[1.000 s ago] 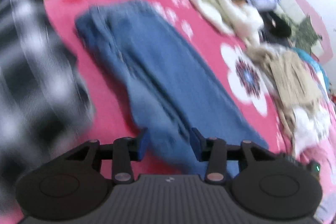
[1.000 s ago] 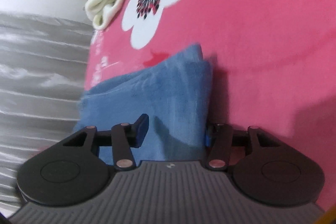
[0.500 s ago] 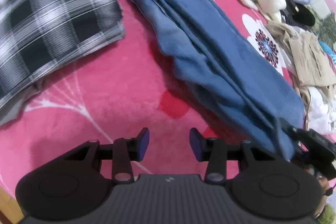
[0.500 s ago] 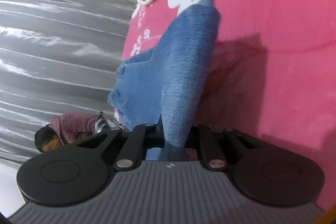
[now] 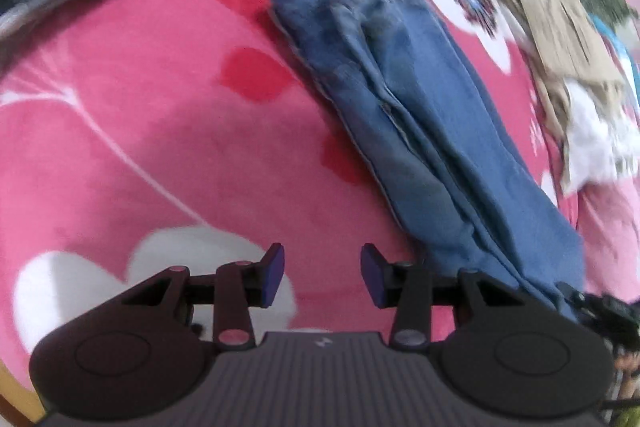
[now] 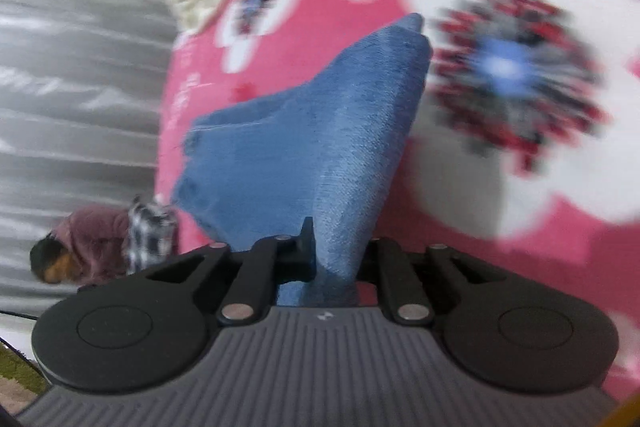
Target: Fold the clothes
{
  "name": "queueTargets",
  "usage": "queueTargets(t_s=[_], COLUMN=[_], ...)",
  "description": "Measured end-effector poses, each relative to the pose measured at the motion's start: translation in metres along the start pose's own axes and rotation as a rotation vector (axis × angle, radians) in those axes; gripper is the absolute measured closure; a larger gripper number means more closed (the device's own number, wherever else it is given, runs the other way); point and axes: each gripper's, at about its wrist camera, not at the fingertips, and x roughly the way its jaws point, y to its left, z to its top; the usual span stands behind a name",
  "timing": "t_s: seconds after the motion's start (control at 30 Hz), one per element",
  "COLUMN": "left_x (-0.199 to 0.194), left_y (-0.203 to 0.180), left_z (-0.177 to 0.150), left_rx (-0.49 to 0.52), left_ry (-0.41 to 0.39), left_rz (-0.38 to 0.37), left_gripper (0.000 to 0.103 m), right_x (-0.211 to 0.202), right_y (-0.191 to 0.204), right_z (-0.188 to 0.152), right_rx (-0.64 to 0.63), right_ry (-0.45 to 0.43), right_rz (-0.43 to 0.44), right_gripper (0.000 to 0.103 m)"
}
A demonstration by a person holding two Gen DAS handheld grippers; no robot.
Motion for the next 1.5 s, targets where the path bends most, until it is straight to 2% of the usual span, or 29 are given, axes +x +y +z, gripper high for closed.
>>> queueTargets(t_s=[0.03, 0.1, 0.13, 0.17, 0.27, 0.37, 0.4, 0.43, 0.47, 0.5, 0.57, 0.6, 0.67, 0.7, 0.77, 0.8, 0.87, 0.93, 1.0, 1.07, 1.2, 1.3, 1.43, 1.47, 1.5], left_x=[0.000, -0.004, -0.006, -0.008, -0.005, 0.010, 0.020, 0.029, 0.035, 0.035, 0.030, 0.027, 0.020, 0.014, 0.002, 0.001, 0.001, 0.006, 0.014, 0.020, 0.028, 0.030, 0.028, 0.028, 0.027], left_y=[-0.005, -0.017, -0.022, -0.028, -0.050, -0.054, -0.054, -0.053, -0.050, -0.046, -0.042, -0.044, -0.051, -0.054, -0.060, -0.063, -0.069, -0.076, -0.081, -0.085, -0.093, -0.097, -0.099, -0.100, -0.101], left_z=[0.001, 0.014, 0.021, 0.028, 0.065, 0.105, 0.115, 0.124, 0.132, 0.134, 0.135, 0.134, 0.127, 0.122, 0.108, 0.101, 0.085, 0.067, 0.053, 0.039, 0.010, -0.005, -0.018, -0.020, -0.022], left_rx=[0.026, 0.078, 0.104, 0.130, 0.236, 0.318, 0.343, 0.360, 0.367, 0.374, 0.399, 0.414, 0.446, 0.468, 0.517, 0.547, 0.600, 0.647, 0.696, 0.763, 0.959, 1.057, 1.152, 1.169, 1.186], left_ry=[0.000, -0.030, -0.046, -0.063, -0.108, -0.138, -0.135, -0.125, -0.108, -0.097, -0.081, -0.075, -0.069, -0.068, -0.062, -0.046, -0.011, 0.024, 0.061, 0.078, 0.073, 0.058, 0.012, 0.003, -0.005], left_rz=[0.001, -0.032, -0.052, -0.071, -0.101, -0.087, -0.062, -0.040, -0.035, -0.046, -0.069, -0.071, -0.080, -0.091, -0.123, -0.140, -0.156, -0.153, -0.142, -0.139, -0.094, -0.084, -0.065, -0.063, -0.064], left_gripper=[0.061, 0.061, 0.061, 0.061, 0.061, 0.060, 0.062, 0.073, 0.079, 0.079, 0.075, 0.074, 0.064, 0.062, 0.059, 0.059, 0.059, 0.059, 0.061, 0.061, 0.061, 0.059, 0.059, 0.060, 0.060], right_x=[0.004, 0.011, 0.009, 0.004, -0.015, -0.023, -0.016, -0.010, -0.001, 0.011, 0.037, 0.052, 0.085, 0.086, 0.071, 0.060, 0.046, 0.045, 0.053, 0.060, 0.066, 0.075, 0.080, 0.081, 0.082], right_y=[-0.004, -0.003, -0.001, 0.003, 0.032, 0.060, 0.074, 0.085, 0.095, 0.103, 0.112, 0.109, 0.095, 0.094, 0.103, 0.106, 0.102, 0.093, 0.083, 0.079, 0.073, 0.063, 0.059, 0.058, 0.056], right_z=[-0.002, -0.011, -0.020, -0.032, -0.089, -0.135, -0.140, -0.140, -0.138, -0.133, -0.120, -0.113, -0.105, -0.107, -0.116, -0.125, -0.146, -0.163, -0.174, -0.176, -0.172, -0.168, -0.166, -0.164, -0.163], right_rx=[0.001, -0.025, -0.032, -0.023, -0.026, 0.009, -0.017, -0.053, -0.098, -0.148, -0.237, -0.253, -0.253, -0.230, -0.165, -0.115, 0.049, 0.224, 0.377, 0.475, 0.572, 0.675, 0.665, 0.667, 0.672], right_ry=[0.009, 0.010, -0.011, -0.044, -0.216, -0.392, -0.434, -0.466, -0.488, -0.498, -0.502, -0.472, -0.411, -0.434, -0.484, -0.520, -0.556, -0.539, -0.516, -0.486, -0.484, -0.427, -0.403, -0.397, -0.391], right_rz=[-0.071, -0.215, -0.241, -0.250, -0.268, -0.207, -0.208, -0.218, -0.225, -0.233, -0.264, -0.318, -0.432, -0.445, -0.422, -0.373, -0.217, -0.093, -0.034, 0.012, 0.139, 0.154, 0.185, 0.190, 0.191], right_gripper=[0.068, 0.067, 0.067, 0.067, 0.067, 0.068, 0.068, 0.068, 0.068, 0.068, 0.068, 0.067, 0.069, 0.068, 0.066, 0.067, 0.066, 0.066, 0.065, 0.064, 0.065, 0.064, 0.066, 0.071, 0.082])
